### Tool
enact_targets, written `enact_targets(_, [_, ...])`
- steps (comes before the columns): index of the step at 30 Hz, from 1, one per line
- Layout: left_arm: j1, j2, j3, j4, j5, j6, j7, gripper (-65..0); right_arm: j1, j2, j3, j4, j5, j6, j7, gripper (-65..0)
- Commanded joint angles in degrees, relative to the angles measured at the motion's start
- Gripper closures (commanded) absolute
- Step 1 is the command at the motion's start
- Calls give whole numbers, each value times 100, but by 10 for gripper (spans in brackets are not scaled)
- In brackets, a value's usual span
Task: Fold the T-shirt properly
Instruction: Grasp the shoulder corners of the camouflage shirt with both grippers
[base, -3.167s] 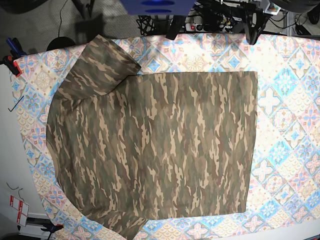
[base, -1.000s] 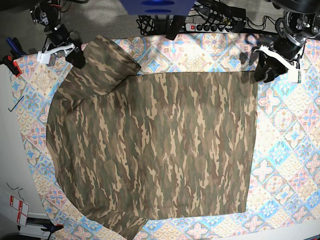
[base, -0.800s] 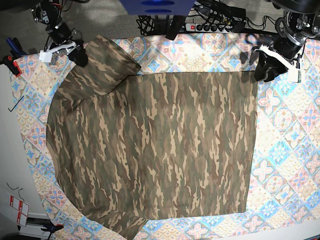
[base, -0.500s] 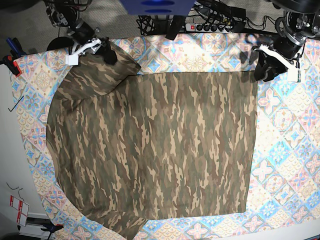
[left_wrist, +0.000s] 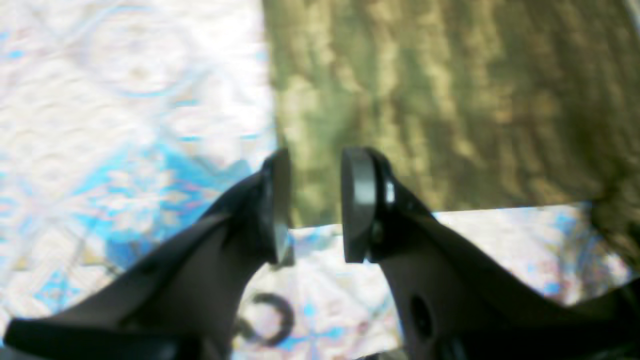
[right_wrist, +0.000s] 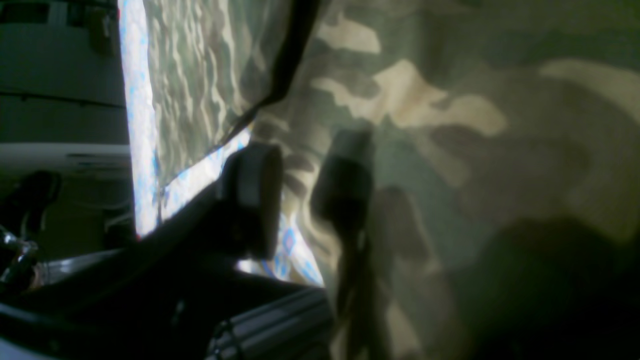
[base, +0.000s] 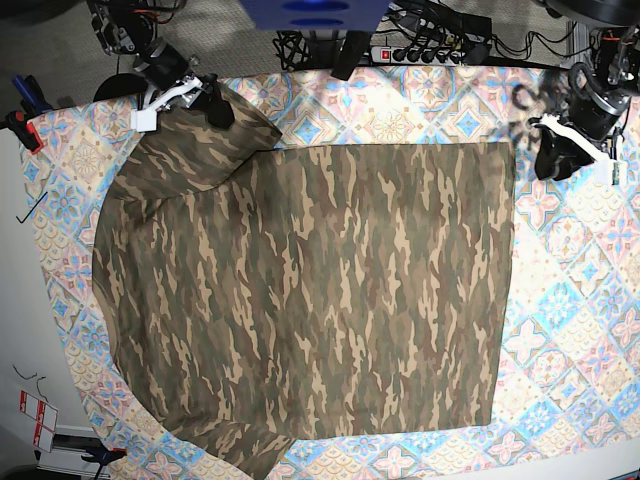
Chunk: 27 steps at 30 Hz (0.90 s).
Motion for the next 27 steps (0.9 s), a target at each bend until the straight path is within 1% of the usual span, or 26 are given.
enact_targets(1, [-27,-79,-79,29,-97,-301,47,-185,-58,51,0,9,-79,-94,-149,-282])
enact_targets(2, [-176,-61,-123,-77,-106,-494,223,-185,-58,51,0,9,-79,-94,-149,-282])
enact_targets(3, [-343,-35,-185,-208,-150,-617,381,-185,-58,59,0,9,-79,-94,-149,-282])
enact_targets(5, [-695,89,-264,-710,-308,-934,873,-195,-58,59,0,9,-79,-94,-149,-282])
enact_targets(6, [-888,159,-281,-956,-343,-1162,1119,-211,-58,68,-9,9,-79,-94,-149,-282])
enact_targets(8, [-1389,300,-308,-1483,-370,-1804,1603,-239,-58,68,-9,9,-79,-94,-149,-282])
enact_targets(9, [-1556,379,-317,-1712,-370,-2094,1770,-243,-58,68,0,9,-79,-94,-149,-282])
enact_targets(11, [-1829,467,-404,-2160,-370,-2578,1990,-239,-66,77,0,9,-79,-94,-149,-282])
enact_targets(13, [-1978,493,-528,-2485,-317,-2938,2078,-232,-66,77,0,9,-79,-94,-149,-282])
enact_targets(14, [-1996,493,-545,-2573,-264,-3035,2095,-232,-66,77,0,9,-79,-94,-149,-282])
enact_targets(19, [-2154,730,-589,-2670,149,-3048,2113,-229,-66,77,-9,9,-79,-94,-149,-282])
enact_targets(25, [-2189,1117,-607,-2705,1081,-3048,2060,-228,-66,77,-26,1,-79,-94,-149,-282])
enact_targets(27, [-2356,1328,-818,-2907,1433,-3048,2051,-230,-66,77,-26,1,-79,-94,-149,-282])
